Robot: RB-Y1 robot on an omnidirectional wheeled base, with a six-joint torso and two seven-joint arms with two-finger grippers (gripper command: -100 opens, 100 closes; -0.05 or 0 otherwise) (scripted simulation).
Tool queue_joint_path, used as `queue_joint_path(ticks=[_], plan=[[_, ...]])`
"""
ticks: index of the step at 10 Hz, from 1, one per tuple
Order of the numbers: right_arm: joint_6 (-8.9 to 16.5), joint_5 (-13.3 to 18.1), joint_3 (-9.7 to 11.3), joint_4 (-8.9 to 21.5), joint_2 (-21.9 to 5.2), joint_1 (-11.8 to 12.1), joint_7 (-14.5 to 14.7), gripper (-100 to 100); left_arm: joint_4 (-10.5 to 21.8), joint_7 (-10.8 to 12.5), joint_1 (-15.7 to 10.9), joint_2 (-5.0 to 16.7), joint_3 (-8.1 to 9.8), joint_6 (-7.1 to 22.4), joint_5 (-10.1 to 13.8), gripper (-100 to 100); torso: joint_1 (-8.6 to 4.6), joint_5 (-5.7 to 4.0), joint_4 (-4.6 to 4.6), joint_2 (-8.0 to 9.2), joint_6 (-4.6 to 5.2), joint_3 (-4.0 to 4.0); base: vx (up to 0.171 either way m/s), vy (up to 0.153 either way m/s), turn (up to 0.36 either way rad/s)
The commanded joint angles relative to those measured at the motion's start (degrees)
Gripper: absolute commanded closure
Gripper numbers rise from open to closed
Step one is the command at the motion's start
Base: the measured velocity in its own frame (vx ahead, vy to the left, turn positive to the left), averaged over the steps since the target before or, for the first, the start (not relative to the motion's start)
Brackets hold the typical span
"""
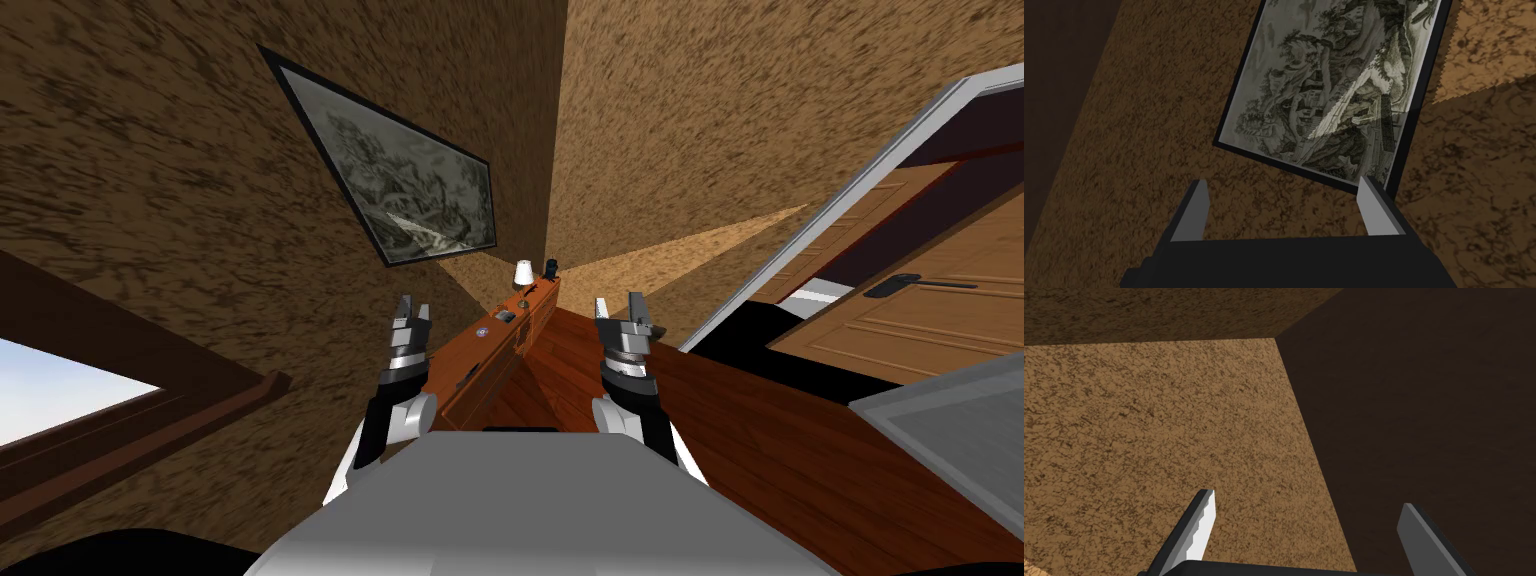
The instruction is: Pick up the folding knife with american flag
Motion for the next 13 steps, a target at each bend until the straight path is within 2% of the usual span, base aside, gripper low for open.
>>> queue_joint_path(ticks=[1,4,7,9,10,11,12,13], plan=[[0.0,0.0,0.0,0.0,0.0,0.0,0.0,0,0.5,0.7,0.4,1.6,0.06,0.8,0.3,-100,0.00,0.00,0.00,0.00,0.00,0.00,0.013,-0.008,-0.040],[0.0,0.0,0.0,0.0,0.0,0.0,0.0,0,2.2,3.3,1.9,4.8,0.34,3.9,1.7,-100,-0.06,-0.01,-0.03,-0.13,0.01,-0.08,0.036,-0.023,-0.086],[0.0,0.0,0.0,0.0,0.0,0.0,0.0,0,4.9,7.5,4.5,7.0,0.85,8.9,3.9,-100,-0.14,-0.02,-0.06,-0.27,0.01,-0.16,0.074,-0.041,-0.125],[0.0,0.0,0.0,0.0,0.0,0.0,0.0,0,7.1,10.6,6.6,7.9,1.30,12.4,5.8,-100,-0.19,-0.04,-0.08,-0.33,0.00,-0.19,0.091,-0.046,-0.175],[0.0,0.0,0.0,0.0,0.0,0.0,0.0,0,7.1,10.9,6.6,7.9,1.30,13.3,5.8,-100,-0.17,-0.04,-0.08,-0.34,0.02,-0.20,0.063,-0.030,-0.053],[0.0,0.0,0.0,0.0,0.0,0.0,0.0,0,8.3,12.8,7.8,8.3,1.55,14.6,6.8,-100,-0.13,-0.03,-0.06,-0.27,-0.01,-0.16,0.062,-0.027,-0.097],[0.0,0.0,0.0,0.0,0.0,0.0,0.0,0,8.3,12.8,7.8,8.3,1.55,15.6,6.8,-100,-0.11,-0.03,-0.06,-0.24,0.00,-0.14,0.043,-0.017,-0.070],[0.0,0.0,0.0,0.0,0.0,0.0,0.0,0,9.5,14.7,9.0,8.6,1.80,16.9,7.8,-100,-0.09,-0.02,-0.05,-0.18,0.00,-0.11,0.056,-0.028,-0.124]])
